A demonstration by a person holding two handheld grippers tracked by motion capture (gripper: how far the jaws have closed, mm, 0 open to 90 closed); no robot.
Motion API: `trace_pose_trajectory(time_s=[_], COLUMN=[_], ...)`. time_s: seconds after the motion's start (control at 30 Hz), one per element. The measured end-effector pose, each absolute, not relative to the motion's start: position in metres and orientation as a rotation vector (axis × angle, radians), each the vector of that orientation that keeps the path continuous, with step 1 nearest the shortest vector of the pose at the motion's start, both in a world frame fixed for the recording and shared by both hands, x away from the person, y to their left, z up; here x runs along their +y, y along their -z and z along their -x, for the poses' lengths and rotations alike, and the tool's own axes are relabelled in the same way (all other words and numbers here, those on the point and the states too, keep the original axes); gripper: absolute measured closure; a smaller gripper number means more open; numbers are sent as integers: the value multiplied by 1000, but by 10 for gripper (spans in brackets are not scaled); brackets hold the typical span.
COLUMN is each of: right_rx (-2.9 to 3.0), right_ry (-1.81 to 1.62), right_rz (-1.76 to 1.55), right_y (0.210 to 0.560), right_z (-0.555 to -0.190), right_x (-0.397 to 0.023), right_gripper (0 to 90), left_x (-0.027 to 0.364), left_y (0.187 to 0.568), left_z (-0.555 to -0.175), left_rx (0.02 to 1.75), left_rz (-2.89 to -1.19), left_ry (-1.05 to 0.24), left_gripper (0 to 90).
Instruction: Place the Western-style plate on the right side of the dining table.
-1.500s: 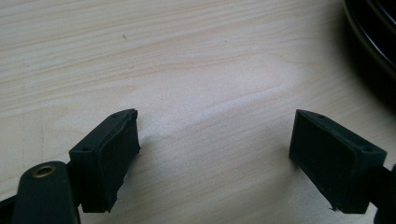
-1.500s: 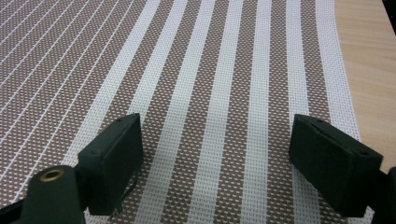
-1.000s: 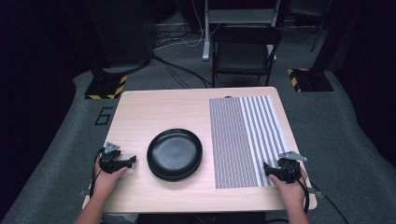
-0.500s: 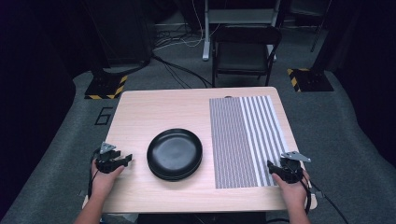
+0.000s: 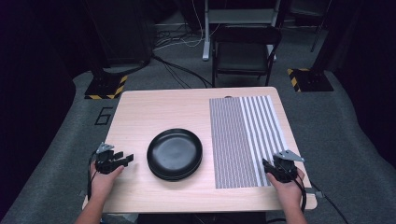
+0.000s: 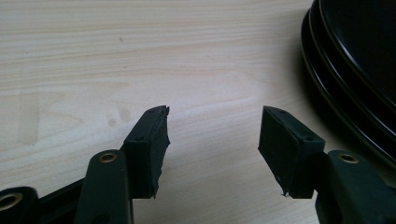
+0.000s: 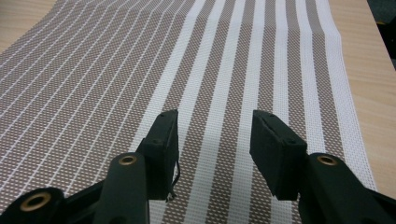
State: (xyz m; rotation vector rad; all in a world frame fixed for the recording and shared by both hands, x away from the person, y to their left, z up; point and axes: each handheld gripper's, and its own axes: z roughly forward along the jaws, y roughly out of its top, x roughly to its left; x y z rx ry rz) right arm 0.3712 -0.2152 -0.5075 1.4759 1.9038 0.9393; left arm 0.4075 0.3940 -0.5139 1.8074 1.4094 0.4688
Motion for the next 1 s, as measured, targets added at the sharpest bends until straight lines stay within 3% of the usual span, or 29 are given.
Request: trace_pose_trajectory(time_s=[0.57, 1.0], right_rx=[1939, 1951], right_ry=[-1061, -1121], right_rz=[-1427, -1418], right_y=[484, 474], right_z=[-371, -381], right_x=[-205, -184], right_gripper=[548, 513], left_x=[385, 387], left_y=[498, 485], left_z=[-404, -397], left_rx=[1385, 1383], left_rz=[-1806, -1774], left_ry=[-458, -427], left_gripper=[454, 493])
